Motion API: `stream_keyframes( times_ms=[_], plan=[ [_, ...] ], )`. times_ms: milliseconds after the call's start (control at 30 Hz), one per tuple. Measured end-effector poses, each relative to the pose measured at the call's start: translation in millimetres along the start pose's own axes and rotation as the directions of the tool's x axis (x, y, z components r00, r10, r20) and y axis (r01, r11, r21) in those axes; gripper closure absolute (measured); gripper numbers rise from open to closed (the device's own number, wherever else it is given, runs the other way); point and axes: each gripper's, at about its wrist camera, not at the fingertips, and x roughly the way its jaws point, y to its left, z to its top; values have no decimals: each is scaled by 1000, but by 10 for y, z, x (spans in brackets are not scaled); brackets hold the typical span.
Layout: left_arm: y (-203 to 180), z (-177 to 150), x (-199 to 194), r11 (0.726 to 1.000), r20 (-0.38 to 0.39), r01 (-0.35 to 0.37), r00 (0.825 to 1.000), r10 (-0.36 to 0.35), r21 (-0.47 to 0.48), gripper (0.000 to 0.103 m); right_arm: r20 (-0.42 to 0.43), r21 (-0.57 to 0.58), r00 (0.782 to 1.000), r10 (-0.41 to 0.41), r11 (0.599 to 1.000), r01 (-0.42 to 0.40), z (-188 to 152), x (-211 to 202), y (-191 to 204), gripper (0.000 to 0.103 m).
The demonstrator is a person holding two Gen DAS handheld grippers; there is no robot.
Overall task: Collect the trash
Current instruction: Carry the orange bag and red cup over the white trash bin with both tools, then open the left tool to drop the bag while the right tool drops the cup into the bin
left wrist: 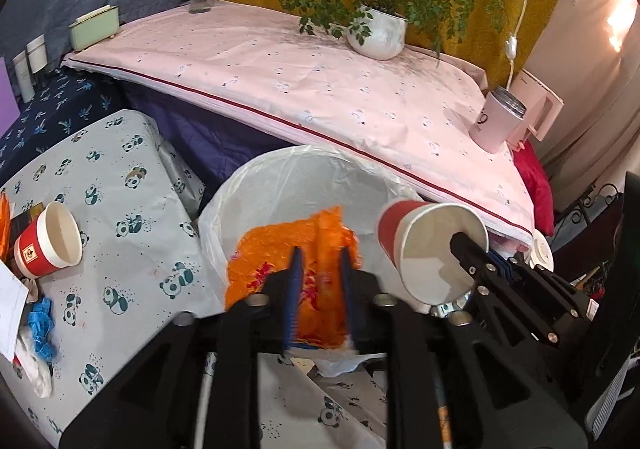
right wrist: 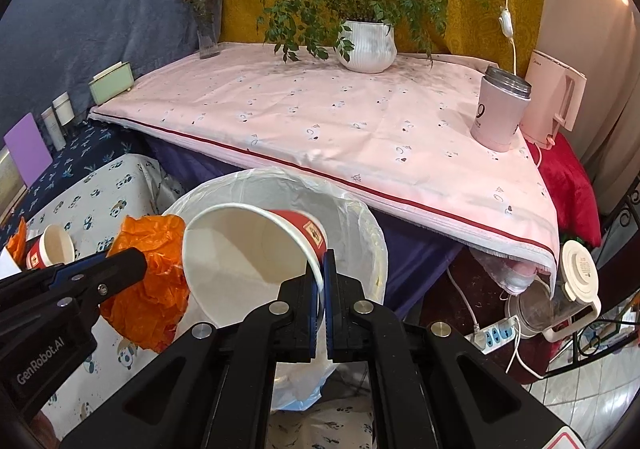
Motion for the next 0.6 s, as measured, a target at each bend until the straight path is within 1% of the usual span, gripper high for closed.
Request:
stream_keyframes(
  times_ms=[33,67,133,167,200,233,267,300,333,467,600],
  plan=[
    [29,10,2,1000,5,-6,1000,6,-12,60,-2,-1,1000,4,1000,-4,11,24,13,99],
    [65,13,-5,1000,12,-13,1000,14,-26,54,-3,-2,1000,7,1000,-7,23,38,27,98],
    [118,23,-3,999,14,-21,1000,22,-40,49,-1,-7,1000,7,1000,-7,45,66,64,96],
    [141,26,-5,999,15,-28,999,28,-45,49,-2,-8,1000,8,1000,-8,52,71,78,94],
    [167,29,-15,998,17,-35,999,36,-49,48,0,-6,1000,11,1000,-11,65,75,91,89],
    [188,37,-24,998,20,-41,999,42,-53,46,4,-4,1000,12,1000,-12,74,72,100,85],
    [209,44,-29,997,23,-44,999,46,-60,38,10,-4,1000,9,1000,-9,83,70,114,75],
    [232,51,-39,997,29,-46,998,48,-69,34,17,-5,1000,3,1000,-3,93,61,114,69],
    [248,59,-47,996,34,-51,998,53,-75,33,23,-5,1000,-1,1000,1,102,52,119,69],
    [266,90,-34,996,32,-52,998,55,-76,33,31,2,1000,-3,1000,3,142,26,114,69],
    [273,112,-13,996,20,-33,999,35,-86,33,38,5,999,-9,1000,9,156,-18,94,69]
  ],
)
